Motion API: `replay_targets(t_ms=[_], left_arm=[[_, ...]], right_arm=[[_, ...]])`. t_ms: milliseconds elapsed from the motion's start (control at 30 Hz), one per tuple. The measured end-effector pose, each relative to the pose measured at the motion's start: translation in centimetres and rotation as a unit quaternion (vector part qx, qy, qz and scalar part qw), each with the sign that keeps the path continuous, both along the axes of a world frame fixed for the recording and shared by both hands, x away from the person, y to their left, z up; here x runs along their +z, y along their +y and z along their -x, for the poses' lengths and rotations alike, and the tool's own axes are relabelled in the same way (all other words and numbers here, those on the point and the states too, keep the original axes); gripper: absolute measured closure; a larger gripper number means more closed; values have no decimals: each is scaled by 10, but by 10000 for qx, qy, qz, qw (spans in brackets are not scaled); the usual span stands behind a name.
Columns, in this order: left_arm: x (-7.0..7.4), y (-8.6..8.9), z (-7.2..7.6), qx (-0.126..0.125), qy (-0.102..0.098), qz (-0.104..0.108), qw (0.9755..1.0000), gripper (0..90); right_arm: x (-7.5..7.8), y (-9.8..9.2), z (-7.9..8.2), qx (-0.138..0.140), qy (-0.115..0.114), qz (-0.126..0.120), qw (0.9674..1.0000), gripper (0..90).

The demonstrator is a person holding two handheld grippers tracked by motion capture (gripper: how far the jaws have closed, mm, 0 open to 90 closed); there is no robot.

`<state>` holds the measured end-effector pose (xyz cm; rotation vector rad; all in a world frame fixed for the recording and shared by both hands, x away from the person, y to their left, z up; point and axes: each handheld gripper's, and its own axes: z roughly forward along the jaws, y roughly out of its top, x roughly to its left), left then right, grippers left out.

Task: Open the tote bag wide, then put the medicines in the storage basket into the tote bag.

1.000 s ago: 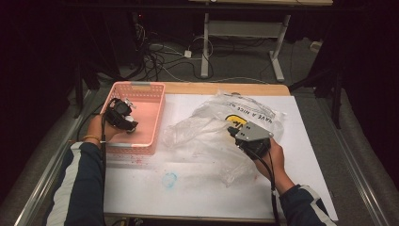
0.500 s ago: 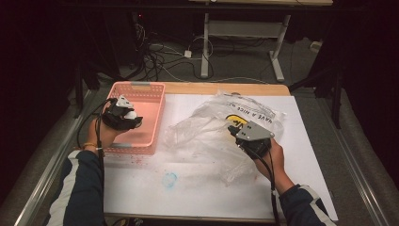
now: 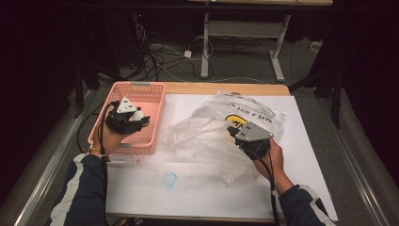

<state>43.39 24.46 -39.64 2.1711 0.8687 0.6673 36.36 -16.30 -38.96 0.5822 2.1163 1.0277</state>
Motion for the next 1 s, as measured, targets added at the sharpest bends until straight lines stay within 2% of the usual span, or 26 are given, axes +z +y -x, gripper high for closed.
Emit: replay_targets(t_ms=[167, 267, 500, 600, 633, 733, 867, 900, 1000], left_arm=[[3, -6, 8, -177, -55, 106, 9998, 481], [7, -11, 14, -286, -174, 196, 9992, 480], [14, -27, 26, -602, -396, 326, 9969, 480], [15, -34, 31, -702, -460, 456, 9954, 481], [16, -36, 32, -760, -479, 401, 9951, 480], [18, -41, 37, -927, -508, 490, 9932, 480], [23, -50, 47, -1071, -664, 519, 9907, 481], [25, -53, 50, -1115, -773, 534, 9893, 480], [29, -63, 57, -1286, -835, 559, 9866, 480]], right_arm=[[0, 0, 0, -13, 19, -31, 10000, 900], [0, 0, -1, -18, 12, -8, 10000, 900], [0, 4, -4, -43, 40, -45, 10000, 900], [2, 5, -4, -101, 8, -55, 9999, 900], [3, 5, -4, -120, -3, -76, 9999, 900], [5, 6, -4, -160, -25, -112, 9998, 900], [7, 6, -5, -200, -25, -173, 9996, 900], [8, 7, -5, -214, -35, -181, 9996, 900], [10, 8, -5, -230, -47, -238, 9994, 900]])
